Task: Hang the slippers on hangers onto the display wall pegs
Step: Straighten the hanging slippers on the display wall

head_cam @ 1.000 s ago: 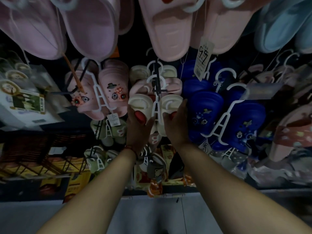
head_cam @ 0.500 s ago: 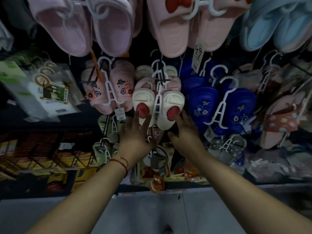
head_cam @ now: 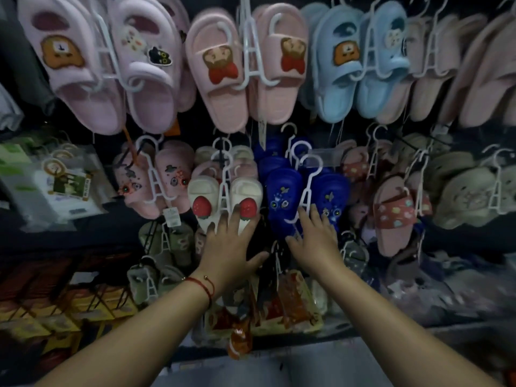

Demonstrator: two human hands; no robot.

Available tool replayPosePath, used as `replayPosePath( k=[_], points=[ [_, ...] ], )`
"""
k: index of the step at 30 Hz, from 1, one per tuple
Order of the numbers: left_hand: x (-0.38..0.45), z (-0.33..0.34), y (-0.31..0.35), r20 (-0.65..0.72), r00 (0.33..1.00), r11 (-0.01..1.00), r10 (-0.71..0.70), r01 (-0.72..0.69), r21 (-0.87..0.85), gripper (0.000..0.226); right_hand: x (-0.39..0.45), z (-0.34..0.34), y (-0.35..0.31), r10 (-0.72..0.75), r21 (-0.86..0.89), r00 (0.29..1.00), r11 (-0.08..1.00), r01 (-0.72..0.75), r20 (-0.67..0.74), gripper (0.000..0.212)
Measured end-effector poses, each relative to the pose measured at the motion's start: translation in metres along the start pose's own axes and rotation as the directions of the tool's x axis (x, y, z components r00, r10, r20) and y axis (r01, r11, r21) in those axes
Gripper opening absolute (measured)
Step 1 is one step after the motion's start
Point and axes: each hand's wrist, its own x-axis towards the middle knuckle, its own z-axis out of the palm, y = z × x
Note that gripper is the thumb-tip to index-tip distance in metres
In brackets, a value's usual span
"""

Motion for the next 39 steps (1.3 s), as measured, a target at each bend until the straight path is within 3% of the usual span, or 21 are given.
replayPosePath(
  k=[8,11,14,17,19,23,30,35,39],
  points=[
    [0.058,0.052,0.065,-0.161,0.986,0.998,-0.048,0.039,-0.056,0.089,0.029,-0.005,0.077,-0.065,-0.043,0.992,0.997,0.061,-0.111,0.083],
    [0.083,0.058,0.088,-0.152,0.984,0.991,-0.095,0.079,-0.111,0.093,0.045,-0.006,0.106,-0.08,-0.032,0.984,0.997,0.076,-0.161,0.088],
    [0.106,0.063,0.101,-0.162,0.98,0.989,-0.115,0.099,-0.106,0.096,0.067,-0.001,0.123,-0.093,0.082,0.978,0.991,0.11,-0.184,0.095],
    [0.125,0.079,0.094,-0.329,0.94,0.994,-0.093,0.071,-0.077,0.098,0.089,0.007,0.129,-0.144,0.242,0.961,0.949,0.202,-0.236,0.098],
    [0.134,0.088,0.087,-0.355,0.93,0.995,-0.099,0.084,-0.058,0.095,0.099,0.012,0.129,-0.168,0.311,0.95,0.917,0.249,-0.264,0.097],
    [0.152,0.096,0.079,-0.365,0.925,0.994,-0.109,0.102,-0.037,0.092,0.121,0.02,0.119,-0.214,0.279,0.921,0.909,0.31,-0.326,0.09],
    [0.183,0.088,0.075,-0.293,0.951,0.994,-0.101,0.108,0.007,0.088,0.164,0.022,0.099,-0.144,0.101,0.949,0.979,0.178,-0.281,0.085],
    [0.201,0.088,0.079,-0.285,0.949,0.984,-0.133,0.161,0.076,0.089,0.184,0.023,0.102,-0.177,0.052,0.933,0.978,0.203,-0.312,0.086],
    [0.203,0.087,0.088,-0.249,0.95,0.98,-0.19,0.199,0.01,0.089,0.185,0.025,0.104,-0.171,0.068,0.932,0.977,0.203,-0.321,0.086]
  ],
)
